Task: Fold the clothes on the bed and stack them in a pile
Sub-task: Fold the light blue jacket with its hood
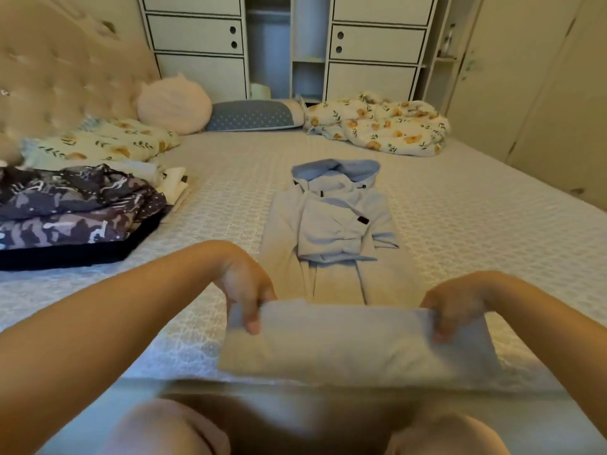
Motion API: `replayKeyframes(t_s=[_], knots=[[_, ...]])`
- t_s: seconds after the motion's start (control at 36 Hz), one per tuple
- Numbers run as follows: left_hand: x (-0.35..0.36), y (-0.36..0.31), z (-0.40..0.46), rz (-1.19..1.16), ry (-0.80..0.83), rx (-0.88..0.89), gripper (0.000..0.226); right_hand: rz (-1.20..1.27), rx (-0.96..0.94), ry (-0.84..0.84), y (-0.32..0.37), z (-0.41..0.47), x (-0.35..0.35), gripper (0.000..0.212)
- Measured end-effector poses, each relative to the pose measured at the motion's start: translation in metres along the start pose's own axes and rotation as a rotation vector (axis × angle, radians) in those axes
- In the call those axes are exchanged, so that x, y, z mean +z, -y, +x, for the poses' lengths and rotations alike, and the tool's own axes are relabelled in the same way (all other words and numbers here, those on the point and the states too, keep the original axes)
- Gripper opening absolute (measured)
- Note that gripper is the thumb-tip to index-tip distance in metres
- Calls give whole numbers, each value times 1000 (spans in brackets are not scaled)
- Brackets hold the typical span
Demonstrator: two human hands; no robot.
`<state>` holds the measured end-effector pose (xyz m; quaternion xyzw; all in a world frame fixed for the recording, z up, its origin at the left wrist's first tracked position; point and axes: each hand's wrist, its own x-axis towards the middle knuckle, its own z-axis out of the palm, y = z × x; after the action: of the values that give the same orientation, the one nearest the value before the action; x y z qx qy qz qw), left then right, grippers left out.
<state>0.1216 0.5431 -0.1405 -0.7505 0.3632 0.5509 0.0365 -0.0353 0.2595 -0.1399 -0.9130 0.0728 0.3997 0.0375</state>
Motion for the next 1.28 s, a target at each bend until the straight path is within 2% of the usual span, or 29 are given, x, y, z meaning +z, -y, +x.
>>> replayKeyframes(t_s=[0.08,0.14,0.22,0.31,0.47,0.58,0.64,0.72,0.83,0.89,0.94,0.97,1.0,1.06,1.08,1.17,1.28], knots=[[-37,9,-1,-46,-205,-78,38,4,48,-258,-10,22,-28,22],[-58,11,7,67,-450,-215,39,-38,102,-406,-11,43,-44,20],[-76,9,32,382,-764,-429,39,-145,238,-522,-9,80,-54,13],[-78,13,68,388,-922,-522,39,-242,344,-608,-10,120,-55,24],[-70,42,129,87,-1274,-439,33,-189,399,-968,-18,177,-36,33],[-56,56,163,-191,-1468,-292,34,162,389,-1182,-26,199,-12,26],[-53,60,176,-262,-1547,-213,30,339,409,-1190,-29,204,-9,28],[-62,63,181,-295,-1587,-158,30,410,429,-1178,-34,206,-18,36],[-68,67,181,-254,-1526,-145,29,455,406,-1241,-24,199,-20,43],[-68,69,183,-244,-1509,-161,29,453,295,-1360,-8,186,-15,37],[-68,72,183,-240,-1500,-162,29,420,92,-1446,13,170,-9,32],[-70,72,182,-235,-1490,-159,29,410,-23,-1374,24,162,-5,37],[-71,71,180,-233,-1475,-158,29,387,-106,-1227,35,156,0,45],[-73,65,173,-255,-1440,-164,30,283,-131,-908,47,155,13,54],[-73,60,168,-266,-1433,-163,31,222,-106,-812,47,158,20,57],[-70,30,154,-121,-1433,-157,37,123,-51,-702,44,165,24,60],[-35,-6,157,189,-1254,-61,56,88,-20,-691,44,175,19,64]])
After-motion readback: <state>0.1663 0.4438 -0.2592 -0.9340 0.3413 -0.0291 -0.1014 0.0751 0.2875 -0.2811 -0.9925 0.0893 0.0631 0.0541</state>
